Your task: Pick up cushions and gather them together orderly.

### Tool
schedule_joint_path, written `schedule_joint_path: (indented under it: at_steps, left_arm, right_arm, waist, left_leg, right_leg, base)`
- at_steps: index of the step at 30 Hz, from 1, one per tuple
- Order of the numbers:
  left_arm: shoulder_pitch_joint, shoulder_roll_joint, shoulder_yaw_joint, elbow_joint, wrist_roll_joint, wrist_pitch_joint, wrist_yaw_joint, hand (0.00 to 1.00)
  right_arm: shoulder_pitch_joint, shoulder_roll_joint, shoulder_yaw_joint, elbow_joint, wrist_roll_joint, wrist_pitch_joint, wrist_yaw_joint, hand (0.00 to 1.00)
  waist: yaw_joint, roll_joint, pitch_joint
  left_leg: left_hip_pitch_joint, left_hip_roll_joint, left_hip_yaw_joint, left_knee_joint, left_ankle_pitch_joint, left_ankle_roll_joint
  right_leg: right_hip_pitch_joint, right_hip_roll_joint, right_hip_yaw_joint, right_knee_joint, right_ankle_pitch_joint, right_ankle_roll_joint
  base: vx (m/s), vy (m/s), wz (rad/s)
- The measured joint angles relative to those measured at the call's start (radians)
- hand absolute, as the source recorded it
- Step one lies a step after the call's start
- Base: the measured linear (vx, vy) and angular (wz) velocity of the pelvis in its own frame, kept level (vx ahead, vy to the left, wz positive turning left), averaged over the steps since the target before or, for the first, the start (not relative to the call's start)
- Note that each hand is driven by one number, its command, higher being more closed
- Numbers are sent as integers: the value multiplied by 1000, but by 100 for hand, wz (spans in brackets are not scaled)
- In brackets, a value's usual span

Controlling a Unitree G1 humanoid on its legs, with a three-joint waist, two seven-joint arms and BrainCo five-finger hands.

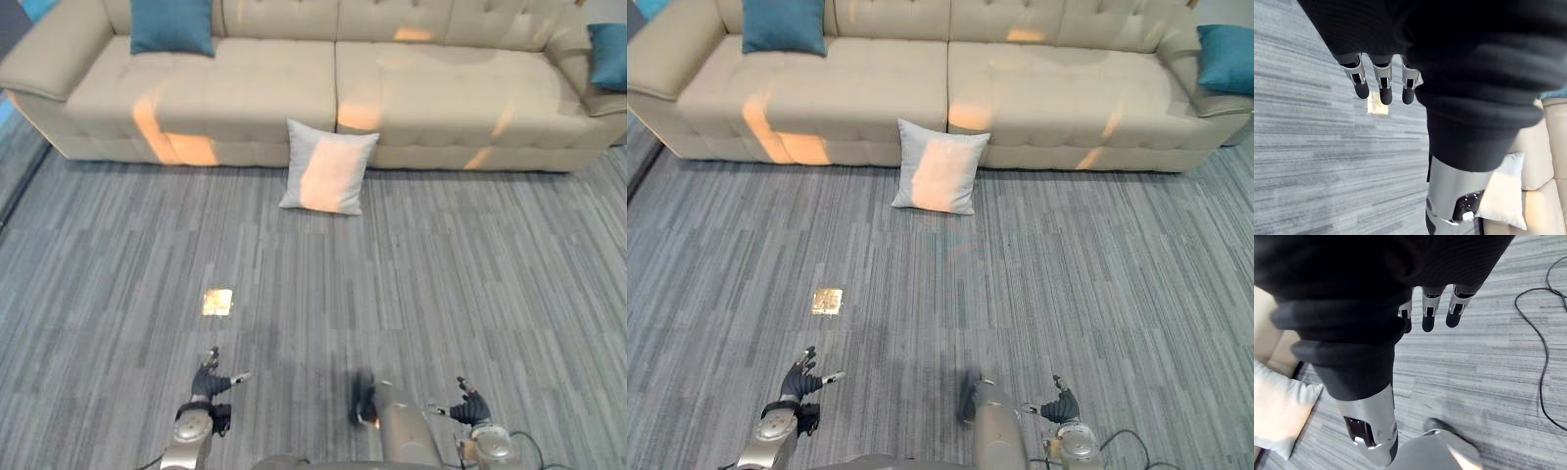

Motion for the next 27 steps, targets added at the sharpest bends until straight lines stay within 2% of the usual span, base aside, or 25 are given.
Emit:
schedule_joint_path:
  at_steps: [1, 2, 3, 4, 5, 6, 8, 9, 10, 11, 12, 13, 14, 15, 16, 17, 18, 20, 21, 22, 23, 24, 25, 26, 27]
  left_arm:
    - [1, -6, 3, -1, 0, 0, 1, 0]
    - [3, -18, 13, 3, 0, 0, 1, 0]
    - [13, -32, 17, 6, 0, -1, 1, 0]
    - [15, -35, 17, 6, 0, -1, 0, 0]
    - [16, -36, 17, 8, 0, -1, -1, 0]
    - [16, -37, 17, 4, 0, -1, -2, 0]
    - [20, -38, 17, -5, 0, -1, -3, 0]
    - [23, -42, 21, -5, 0, -1, -3, 0]
    - [26, -44, 22, -5, 0, -1, -2, 0]
    - [33, -48, 22, -5, 0, -1, -3, 0]
    - [43, -62, 23, -6, -1, -1, -1, 0]
    - [47, -71, 22, -7, -2, -2, -1, 0]
    - [69, -80, 21, -6, -2, -3, -1, 0]
    - [74, -79, 22, 1, -3, -1, 0, 0]
    - [81, -69, 24, 8, -3, 0, 1, 0]
    - [74, -70, 22, 5, -2, -4, 1, 0]
    - [68, -73, 22, 8, -2, -4, 1, 0]
    - [65, -65, 22, 21, 3, 1, 1, 0]
    - [63, -53, 21, 22, 6, 9, 3, 0]
    - [66, -49, 19, 22, 6, 9, 4, 0]
    - [64, -36, 9, 23, 7, 9, 8, 0]
    - [60, -24, 7, 22, 7, 8, 11, 0]
    - [56, -19, 7, 21, 7, 7, 15, 0]
    - [44, -16, 10, 20, 7, 6, 21, 0]
    - [39, -15, 11, 20, 7, 6, 22, 0]
  right_arm:
    - [-14, 0, 1, -3, 0, 0, 2, 0]
    - [-15, -4, 4, -6, 0, -2, 3, 0]
    - [-14, -10, 7, -6, 1, -2, 3, 0]
    - [-14, -9, 7, -5, 10, -2, 1, 0]
    - [-15, -4, 8, -6, 33, -8, -1, 0]
    - [-14, -4, 8, -15, 53, -10, -5, 0]
    - [-20, -9, 5, -33, 79, -10, -19, 0]
    - [-42, -9, -4, -30, 82, -9, -20, 0]
    - [-50, -10, -6, -29, 85, -9, -19, 0]
    - [-53, -4, -14, -29, 86, -9, -19, 0]
    - [-48, -5, -16, -27, 85, -9, -19, 0]
    - [-44, -10, -16, -25, 85, -9, -19, 0]
    - [-34, -18, -14, -20, 84, -9, -20, 0]
    - [-29, -16, -14, -15, 84, -8, -21, 0]
    - [-24, 1, -12, 0, 82, -6, -23, 0]
    - [4, 8, -13, 2, 76, -6, -23, 0]
    - [10, 8, -14, 2, 75, -6, -23, 0]
    - [13, 22, -19, 10, 73, -4, -23, 0]
    - [11, 35, -11, 12, 73, -4, -21, 0]
    - [12, 38, -1, 12, 73, -4, -19, 0]
    - [16, 40, 20, 11, 73, -5, -18, 0]
    - [6, 40, 34, 11, 73, -6, -18, 0]
    - [-4, 40, 39, 11, 72, -8, -17, 0]
    - [-25, 39, 40, 7, 71, -14, -18, 0]
    - [-29, 38, 40, 8, 71, -16, -18, 0]
  waist:
    - [-3, 3, 2]
    - [-1, 9, 6]
    - [12, 16, 15]
    - [17, 21, 21]
    - [25, 14, 31]
    - [44, -6, 39]
    - [50, -24, 42]
    - [57, -19, 45]
    - [63, -18, 45]
    - [77, -21, 47]
    - [90, -22, 46]
    - [98, -10, 40]
    - [99, 24, 27]
    - [97, 31, 25]
    - [90, 7, 11]
    - [80, -18, -3]
    - [79, -21, -5]
    - [70, -38, -1]
    - [67, -44, 5]
    - [67, -42, 6]
    - [61, -39, 7]
    - [56, -37, 8]
    - [51, -35, 9]
    - [40, -30, 11]
    - [40, -29, 12]
  left_leg:
    - [-68, 16, 31, 170, 78, -56]
    - [-128, 38, 51, 339, 185, -55]
    - [-208, 94, 60, 586, 294, -53]
    - [-246, 129, 83, 705, 266, -14]
    - [-316, 188, 137, 872, 210, 71]
    - [-384, 214, 191, 919, 175, 99]
    - [-492, 216, 248, 833, 143, 102]
    - [-546, 209, 280, 692, 122, 90]
    - [-564, 193, 293, 609, 121, 90]
    - [-591, 145, 274, 427, 129, 80]
    - [-585, 82, 211, 200, 169, 28]
    - [-580, 64, 178, 86, 199, 5]
    - [-584, 64, 136, -15, 262, 30]
    - [-583, 64, 120, 10, 354, 83]
    - [-582, 34, 123, 49, 384, 155]
    - [-591, -6, 128, 80, 328, 181]
    - [-593, -22, 129, 99, 299, 188]
    - [-534, -62, 137, 102, 226, 192]
    - [-452, -85, 140, 93, 184, 207]
    - [-412, -88, 142, 88, 171, 210]
    - [-337, -91, 143, 66, 154, 217]
    - [-283, -90, 141, 37, 152, 217]
    - [-257, -87, 140, 18, 153, 216]
    - [-214, -75, 138, -12, 153, 216]
    - [-201, -70, 138, -20, 150, 212]
  right_leg:
    - [21, 2, 1, 27, -57, 1]
    - [72, 8, 4, 15, -89, 2]
    - [179, 28, 12, -35, -118, 1]
    - [237, 42, 14, -62, -124, -2]
    - [339, 58, 26, -115, -127, -7]
    - [432, 59, 43, -173, -134, -8]
    - [531, 54, 67, -263, -158, 18]
    - [560, 55, 88, -279, -159, 22]
    - [568, 53, 108, -280, -162, 26]
    - [605, 34, 140, -295, -178, 47]
    - [645, 22, 160, -322, -195, 72]
    - [658, 25, 175, -336, -204, 86]
    - [698, 42, 196, -355, -244, 120]
    - [719, 41, 204, -357, -261, 136]
    - [743, 4, 211, -350, -276, 161]
    - [729, -37, 197, -298, -275, 172]
    - [704, -53, 196, -237, -282, 184]
    - [561, -127, 211, 132, -279, 243]
    - [456, -167, 231, 423, -271, 268]
    - [427, -177, 228, 499, -280, 254]
    - [383, -171, 201, 568, -313, 217]
    - [349, -158, 178, 550, -342, 189]
    - [326, -143, 163, 520, -354, 175]
    - [264, -97, 133, 386, -363, 158]
    - [241, -80, 129, 316, -360, 155]
  base:
    - [531, -227, 6]
    - [691, -270, -2]
    - [678, -231, -3]
    - [775, -227, -15]
    - [715, -177, -24]
    - [563, -127, -24]
    - [522, -71, -33]
    - [489, -9, -56]
    - [465, 59, -80]
    - [482, 105, -87]
    - [486, 133, -90]
    - [496, 200, -90]
    - [410, 216, -71]
    - [660, 355, -53]
    - [575, 290, -2]
    - [570, 268, 16]
    - [533, 246, 21]
    - [621, 293, 4]
    - [526, 214, -1]
    - [621, 216, 2]
    - [408, 105, 10]
    - [482, 87, 13]
    - [440, 32, 20]
    - [421, 6, 19]
    - [405, -40, 27]
